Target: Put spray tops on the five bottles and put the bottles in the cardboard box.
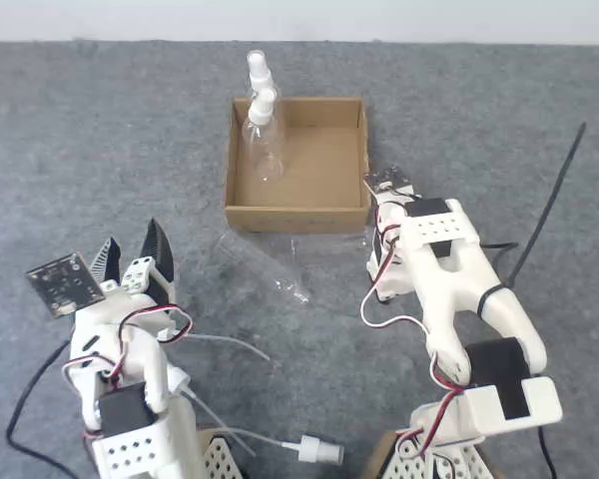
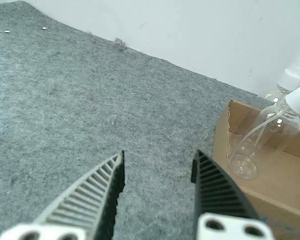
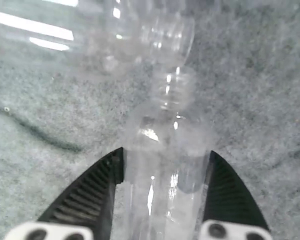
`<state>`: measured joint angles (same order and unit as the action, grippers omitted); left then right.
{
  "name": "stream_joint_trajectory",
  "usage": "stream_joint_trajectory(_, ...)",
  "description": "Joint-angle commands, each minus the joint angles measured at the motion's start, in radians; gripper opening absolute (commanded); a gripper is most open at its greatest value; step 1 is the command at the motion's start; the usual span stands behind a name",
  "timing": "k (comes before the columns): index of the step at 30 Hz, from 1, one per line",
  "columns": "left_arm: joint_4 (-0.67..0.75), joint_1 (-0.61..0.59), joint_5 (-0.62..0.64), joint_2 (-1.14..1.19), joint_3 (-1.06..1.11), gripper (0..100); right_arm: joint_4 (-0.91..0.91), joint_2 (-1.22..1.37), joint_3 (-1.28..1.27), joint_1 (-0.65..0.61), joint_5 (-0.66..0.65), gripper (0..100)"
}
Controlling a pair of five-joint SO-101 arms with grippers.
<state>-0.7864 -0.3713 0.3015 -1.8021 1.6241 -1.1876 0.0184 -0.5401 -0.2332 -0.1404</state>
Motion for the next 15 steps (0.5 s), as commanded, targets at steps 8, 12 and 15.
stream_joint_trajectory(8, 0.034, -0.008, -0.008, -0.017, -0.008, 21, -0.024, -0.081, 0.061, -0.018, 0.005, 1.3)
stream_joint_trajectory(12, 0.034, -0.008, -0.008, -0.017, -0.008, 21, -0.051, -0.081, 0.064, -0.062, 0.005, 0.7)
stream_joint_trajectory(15, 0.034, -0.008, -0.008, -0.017, -0.008, 21, -0.051, -0.081, 0.064, -0.073, 0.005, 0.7)
